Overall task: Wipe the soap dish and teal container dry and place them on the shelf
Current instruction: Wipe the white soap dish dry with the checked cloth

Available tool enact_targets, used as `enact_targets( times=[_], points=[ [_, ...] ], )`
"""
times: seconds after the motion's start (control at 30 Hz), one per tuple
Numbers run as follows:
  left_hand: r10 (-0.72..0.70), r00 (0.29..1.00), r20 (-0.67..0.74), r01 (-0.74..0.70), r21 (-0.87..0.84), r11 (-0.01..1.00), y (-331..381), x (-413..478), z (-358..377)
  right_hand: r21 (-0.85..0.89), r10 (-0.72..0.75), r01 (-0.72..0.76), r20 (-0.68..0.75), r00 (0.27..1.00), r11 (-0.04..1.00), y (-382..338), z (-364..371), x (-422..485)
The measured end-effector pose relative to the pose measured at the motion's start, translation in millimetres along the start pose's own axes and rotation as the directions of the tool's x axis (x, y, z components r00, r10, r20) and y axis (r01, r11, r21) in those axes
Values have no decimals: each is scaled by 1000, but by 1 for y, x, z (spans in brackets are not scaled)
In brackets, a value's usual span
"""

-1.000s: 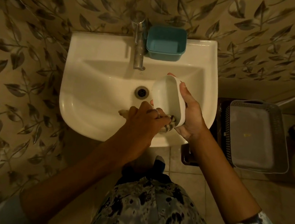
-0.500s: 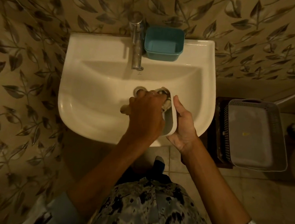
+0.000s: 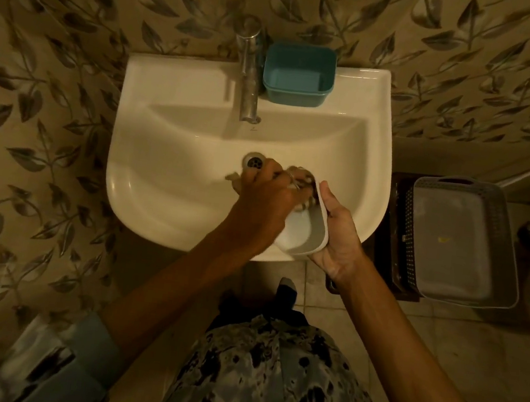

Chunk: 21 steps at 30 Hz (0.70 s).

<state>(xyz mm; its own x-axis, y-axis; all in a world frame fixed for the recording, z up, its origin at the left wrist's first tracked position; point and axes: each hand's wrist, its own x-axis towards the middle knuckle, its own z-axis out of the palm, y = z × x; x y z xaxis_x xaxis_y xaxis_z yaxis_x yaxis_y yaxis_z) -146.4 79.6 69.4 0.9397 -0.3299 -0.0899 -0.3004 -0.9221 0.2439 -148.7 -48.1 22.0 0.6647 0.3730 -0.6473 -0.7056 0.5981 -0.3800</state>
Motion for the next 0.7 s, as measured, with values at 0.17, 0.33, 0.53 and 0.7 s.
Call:
enact_targets(
  times=[0.17,0.33,0.53,0.7],
  points=[
    [-150,988,-21,151,63,986,11,0,2,-33,-87,85,-44,995,996,3,1,4],
    [-272,961,56,273,6,962,31,-19,4,39,-165,169,-92,982,985,11,2,9],
    [-193,918,347,315,-343,885,26,-23,-2,-2,-291,291,-30,956,957,9,-6,11],
    [-77,879,471,418,-681,601,8,-8,-18,-179,-391,378,-43,919,908,2,-1,10]
  ],
)
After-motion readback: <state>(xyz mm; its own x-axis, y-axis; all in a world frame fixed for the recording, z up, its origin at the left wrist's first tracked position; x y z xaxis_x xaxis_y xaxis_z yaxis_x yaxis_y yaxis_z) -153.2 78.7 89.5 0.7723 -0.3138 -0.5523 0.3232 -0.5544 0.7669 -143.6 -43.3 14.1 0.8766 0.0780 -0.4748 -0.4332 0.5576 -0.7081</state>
